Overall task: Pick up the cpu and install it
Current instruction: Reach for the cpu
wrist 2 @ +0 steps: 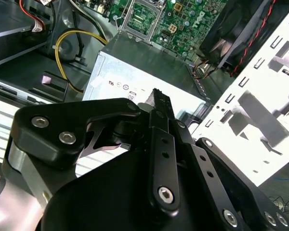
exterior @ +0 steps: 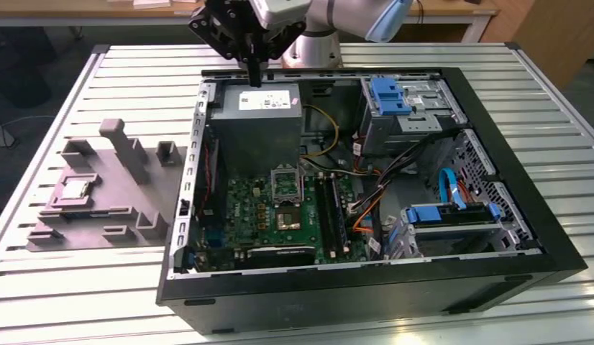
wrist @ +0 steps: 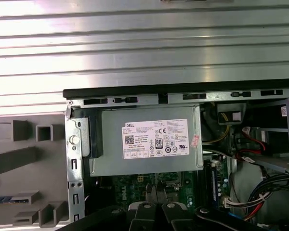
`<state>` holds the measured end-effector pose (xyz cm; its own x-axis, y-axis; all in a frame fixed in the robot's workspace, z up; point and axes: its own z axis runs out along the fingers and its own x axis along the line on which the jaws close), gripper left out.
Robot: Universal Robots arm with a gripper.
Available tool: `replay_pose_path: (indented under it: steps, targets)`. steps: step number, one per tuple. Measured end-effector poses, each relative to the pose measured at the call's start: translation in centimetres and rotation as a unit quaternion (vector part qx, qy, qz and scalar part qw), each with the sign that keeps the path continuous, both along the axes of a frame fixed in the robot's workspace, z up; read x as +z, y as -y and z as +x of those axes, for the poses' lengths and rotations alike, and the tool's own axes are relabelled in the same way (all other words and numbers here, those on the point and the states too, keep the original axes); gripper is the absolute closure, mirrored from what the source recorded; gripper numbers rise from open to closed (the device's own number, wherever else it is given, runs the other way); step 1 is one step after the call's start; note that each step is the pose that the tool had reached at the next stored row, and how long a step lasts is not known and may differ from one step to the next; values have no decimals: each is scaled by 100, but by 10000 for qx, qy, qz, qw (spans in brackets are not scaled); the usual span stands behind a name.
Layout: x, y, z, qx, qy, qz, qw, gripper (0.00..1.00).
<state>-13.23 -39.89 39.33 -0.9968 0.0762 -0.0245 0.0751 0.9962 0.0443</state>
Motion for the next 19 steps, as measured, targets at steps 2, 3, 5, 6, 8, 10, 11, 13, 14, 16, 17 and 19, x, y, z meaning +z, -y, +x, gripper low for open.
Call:
replay_pose_path:
  steps: [2,3,5,6,8,10,11,13,14,16,17,19]
  targets:
    - [0,0,-7,0,0,0,10000,89]
    - [0,0,-10,0,0,0,10000,89]
    - [0,0,-14,0,0,0,10000,89]
    - [0,0,-17,0,0,0,10000,89]
    - [0,0,-24,0,0,0,10000,89]
    - [0,0,-30,0,0,0,10000,89]
    - [0,0,-32,0,0,0,10000,89]
    - [0,0,-37,0,0,0,10000,89]
    - [0,0,-39,0,0,0,10000,89]
    - [0,0,-45,0,0,0,10000,89]
    - [0,0,-49,0,0,0,10000,89]
    - [0,0,-56,0,0,0,10000,89]
